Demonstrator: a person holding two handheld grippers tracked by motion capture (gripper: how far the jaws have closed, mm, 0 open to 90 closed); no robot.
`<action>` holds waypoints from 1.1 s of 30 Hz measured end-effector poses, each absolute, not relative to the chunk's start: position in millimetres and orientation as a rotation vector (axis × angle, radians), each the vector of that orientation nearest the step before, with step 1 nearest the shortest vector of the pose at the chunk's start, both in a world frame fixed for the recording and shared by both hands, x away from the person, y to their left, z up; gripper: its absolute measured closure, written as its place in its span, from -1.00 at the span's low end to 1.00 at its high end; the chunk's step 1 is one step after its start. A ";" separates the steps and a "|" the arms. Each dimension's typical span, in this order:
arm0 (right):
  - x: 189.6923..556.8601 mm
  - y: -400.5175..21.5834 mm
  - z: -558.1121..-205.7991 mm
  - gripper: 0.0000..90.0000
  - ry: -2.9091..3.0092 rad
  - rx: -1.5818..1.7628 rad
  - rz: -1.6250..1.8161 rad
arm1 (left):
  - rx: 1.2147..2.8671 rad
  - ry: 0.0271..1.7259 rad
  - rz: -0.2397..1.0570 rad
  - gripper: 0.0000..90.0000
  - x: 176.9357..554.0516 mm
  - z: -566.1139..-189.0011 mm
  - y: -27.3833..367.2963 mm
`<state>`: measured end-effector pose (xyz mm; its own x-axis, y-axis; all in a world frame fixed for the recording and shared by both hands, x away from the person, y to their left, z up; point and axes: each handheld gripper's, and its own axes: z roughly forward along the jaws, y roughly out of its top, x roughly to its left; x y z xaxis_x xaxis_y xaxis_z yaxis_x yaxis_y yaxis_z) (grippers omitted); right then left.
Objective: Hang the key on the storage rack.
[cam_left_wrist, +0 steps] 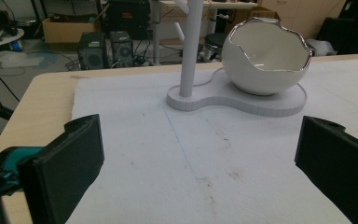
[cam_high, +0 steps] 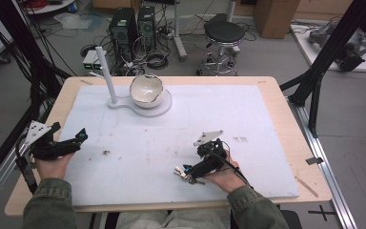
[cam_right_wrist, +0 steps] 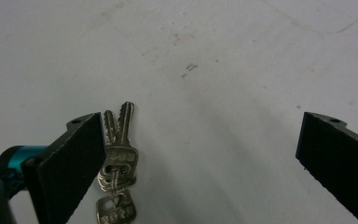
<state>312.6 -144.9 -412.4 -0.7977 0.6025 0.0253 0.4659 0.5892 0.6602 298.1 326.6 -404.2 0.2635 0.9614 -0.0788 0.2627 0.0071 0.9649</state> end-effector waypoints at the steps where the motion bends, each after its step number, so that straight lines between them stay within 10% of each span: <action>1: 312.3 -143.9 -412.6 -0.99 2.634 0.896 0.994 | 1.484 1.203 0.831 -0.96 298.3 -404.4 326.7; 33: 298.2 -111.9 -422.8 -0.82 2.829 0.727 0.812 | 1.510 1.185 0.810 -0.96 299.9 -405.8 323.7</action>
<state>298.2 -111.9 -422.8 -0.8792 0.4758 0.0258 0.4171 0.7422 0.5245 299.9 323.7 -405.8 0.2924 0.9533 -0.0755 0.2752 -0.0082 0.9613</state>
